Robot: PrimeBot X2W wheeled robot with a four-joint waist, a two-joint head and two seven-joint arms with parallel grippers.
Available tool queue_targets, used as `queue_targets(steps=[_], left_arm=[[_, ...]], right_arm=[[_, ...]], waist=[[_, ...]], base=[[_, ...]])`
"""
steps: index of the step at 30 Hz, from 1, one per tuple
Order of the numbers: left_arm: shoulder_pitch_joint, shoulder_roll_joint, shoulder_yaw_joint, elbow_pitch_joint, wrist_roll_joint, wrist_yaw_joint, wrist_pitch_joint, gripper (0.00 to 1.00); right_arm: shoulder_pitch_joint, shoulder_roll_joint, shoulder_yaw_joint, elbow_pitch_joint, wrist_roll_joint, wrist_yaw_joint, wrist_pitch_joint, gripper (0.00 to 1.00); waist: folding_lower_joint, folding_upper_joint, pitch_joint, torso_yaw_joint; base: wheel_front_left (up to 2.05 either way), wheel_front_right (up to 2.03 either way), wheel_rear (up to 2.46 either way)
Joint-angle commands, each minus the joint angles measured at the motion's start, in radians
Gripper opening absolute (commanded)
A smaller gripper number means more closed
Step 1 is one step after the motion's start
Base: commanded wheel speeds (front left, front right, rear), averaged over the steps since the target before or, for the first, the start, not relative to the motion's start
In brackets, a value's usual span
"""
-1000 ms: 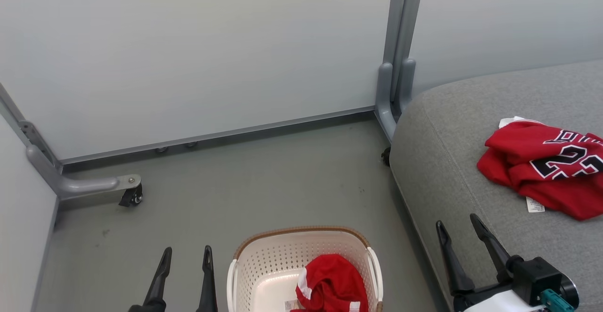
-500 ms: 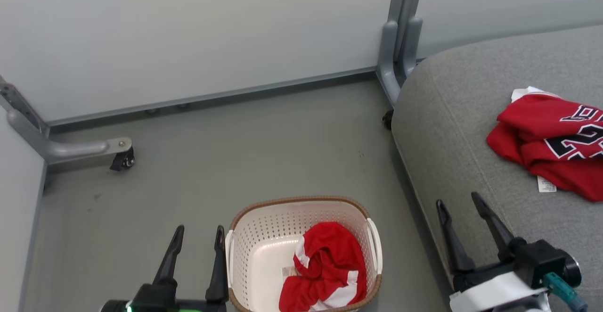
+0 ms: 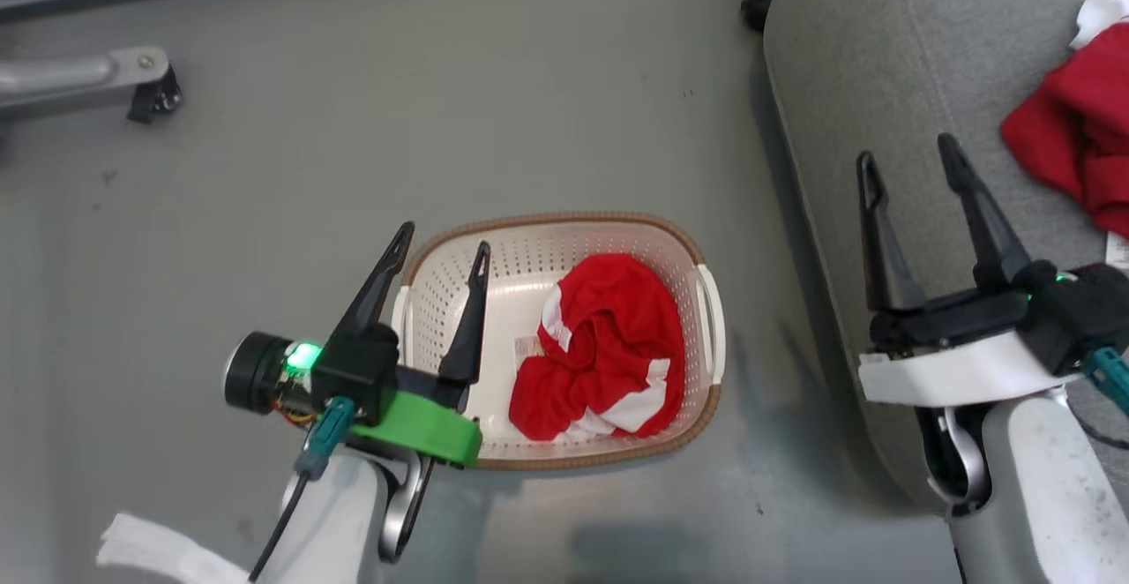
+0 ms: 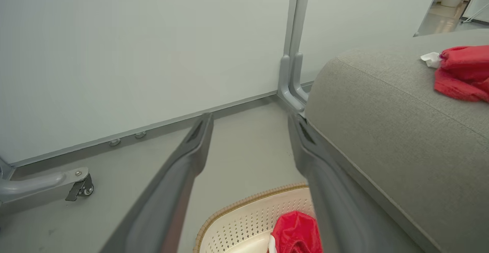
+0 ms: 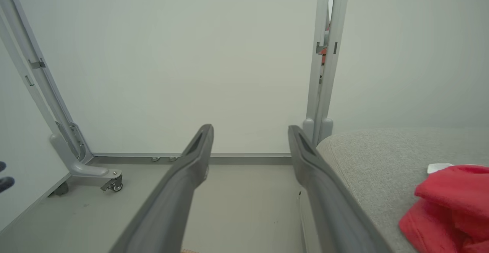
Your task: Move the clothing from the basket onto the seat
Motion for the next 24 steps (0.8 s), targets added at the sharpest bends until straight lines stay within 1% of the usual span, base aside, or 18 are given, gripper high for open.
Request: queue_targets(steps=[1, 4, 6, 9, 16, 21, 24], left_arm=[[-0.059, 0.003, -0.011, 0.037, 0.023, -0.013, 0.000, 1.00], [-0.155, 0.003, -0.054, 0.147, 0.050, -0.036, 0.000, 1.00], [-0.218, 0.003, -0.076, 0.212, 0.041, -0.046, -0.001, 1.00], [-0.314, 0.004, -0.121, 0.315, 0.067, -0.056, 0.000, 1.00], [-0.518, 0.006, -0.238, 0.526, 0.082, -0.063, 0.000, 1.00], [-0.625, 0.006, -0.333, 0.666, 0.059, -0.064, 0.000, 1.00], [-0.664, 0.006, -0.397, 0.747, 0.022, -0.064, 0.000, 1.00]], right_arm=[[-0.042, -0.004, -0.006, -0.012, 0.008, -0.001, -0.002, 1.00], [-0.097, -0.004, -0.006, -0.037, -0.004, -0.001, -0.002, 1.00], [-0.122, -0.004, -0.004, -0.053, -0.012, -0.001, -0.002, 1.00], [-0.147, -0.004, 0.016, -0.074, -0.037, -0.001, -0.002, 1.00], [-0.186, -0.003, -0.006, -0.139, -0.037, -0.001, -0.002, 1.00], [-0.205, -0.003, 0.001, -0.173, -0.047, -0.001, -0.002, 1.00], [-0.222, -0.005, 0.013, -0.194, -0.062, -0.001, -0.002, 1.00]], waist=[[0.0000, 0.0030, 0.239, -0.008], [0.0000, 0.0030, 0.305, -0.023], [0.0000, 0.0030, 0.348, -0.034], [0.0000, 0.0030, 0.412, -0.056], [0.0000, 0.0030, 0.553, -0.094], [0.0000, 0.0030, 0.623, -0.105], [0.0000, 0.0030, 0.657, -0.115]], base=[[0.00, 0.00, 0.00], [0.00, 0.00, 0.00], [0.00, 0.00, 0.00], [0.00, 0.00, 0.00], [0.00, 0.00, 0.00], [0.00, 0.00, 0.00], [0.00, 0.00, 0.00]])
